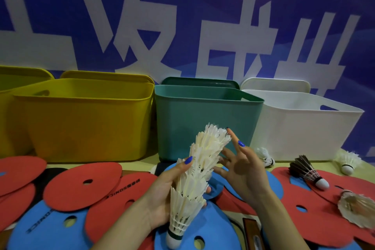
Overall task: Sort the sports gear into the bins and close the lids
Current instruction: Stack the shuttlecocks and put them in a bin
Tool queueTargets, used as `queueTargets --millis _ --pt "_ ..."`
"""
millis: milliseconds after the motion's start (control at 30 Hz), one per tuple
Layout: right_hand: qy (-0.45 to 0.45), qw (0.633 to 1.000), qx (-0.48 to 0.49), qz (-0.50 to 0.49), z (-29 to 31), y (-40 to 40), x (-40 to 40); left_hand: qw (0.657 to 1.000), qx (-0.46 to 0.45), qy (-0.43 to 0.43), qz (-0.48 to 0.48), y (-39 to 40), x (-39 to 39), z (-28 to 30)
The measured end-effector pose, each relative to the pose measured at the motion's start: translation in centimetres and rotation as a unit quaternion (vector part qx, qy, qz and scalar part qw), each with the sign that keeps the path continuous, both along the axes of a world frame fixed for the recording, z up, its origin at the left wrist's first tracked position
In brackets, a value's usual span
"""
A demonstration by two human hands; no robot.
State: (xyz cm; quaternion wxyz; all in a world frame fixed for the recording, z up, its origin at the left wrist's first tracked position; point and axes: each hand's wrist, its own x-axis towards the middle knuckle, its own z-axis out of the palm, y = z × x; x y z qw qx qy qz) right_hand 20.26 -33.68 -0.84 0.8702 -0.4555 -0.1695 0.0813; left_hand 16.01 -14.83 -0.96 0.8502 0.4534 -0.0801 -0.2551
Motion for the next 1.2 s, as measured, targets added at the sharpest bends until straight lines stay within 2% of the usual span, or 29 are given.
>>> queueTargets --millis 167,267,433,567,767,867,933,967,1000,1067,1100,1133,1167,1200 --pt "0.003 1.000 -0.005 -0.011 1.4 2.3 0.0 0.999 -0.012 0.009 0.031 0.9 -0.8 1.3" --pt "-0.013 0.997 -0.062 -0.042 4.3 4.4 0.3 0.997 -0.009 -0.005 0.073 3.3 -0.7 2.8" --pt "-0.113 0.973 -0.190 -0.061 11.0 7.4 0.6 0.972 0.056 -0.137 0.183 9.7 -0.6 8.5" --pt "-0.215 0.944 -0.237 -0.076 15.6 11.3 1.1 0.943 0.102 -0.219 0.231 14.4 -1.0 14.4" --pt "-0.276 0.924 -0.257 -0.058 20.7 17.9 1.3 0.932 0.143 -0.211 0.256 18.0 -0.5 17.7" --pt "-0.279 0.915 -0.286 -0.060 21.3 20.4 2.1 0.909 0.188 -0.220 0.301 19.4 1.7 18.1" --pt "-0.293 0.891 -0.341 -0.068 21.4 21.2 3.1 0.855 0.275 -0.267 0.348 20.4 3.9 18.4" --pt "-0.297 0.875 -0.375 -0.073 21.3 21.4 3.8 0.805 0.345 -0.305 0.374 20.8 5.2 18.6" --pt "-0.294 0.857 -0.415 -0.078 21.3 21.5 4.3 0.737 0.426 -0.346 0.394 21.1 6.6 18.8" --pt "-0.275 0.806 -0.519 -0.079 20.9 21.2 5.4 0.559 0.608 -0.399 0.397 21.5 9.2 19.1" --pt "-0.262 0.771 -0.577 -0.066 20.6 20.8 5.6 0.473 0.696 -0.398 0.365 21.7 10.4 18.9" --pt "-0.248 0.730 -0.635 -0.049 20.3 20.3 5.8 0.407 0.770 -0.374 0.318 21.9 11.4 18.8" --pt "-0.233 0.684 -0.690 -0.030 19.7 19.7 5.6 0.366 0.824 -0.337 0.271 21.9 12.2 18.4" --pt "-0.224 0.637 -0.737 -0.012 19.1 19.0 5.3 0.347 0.854 -0.305 0.240 21.9 12.7 18.1"
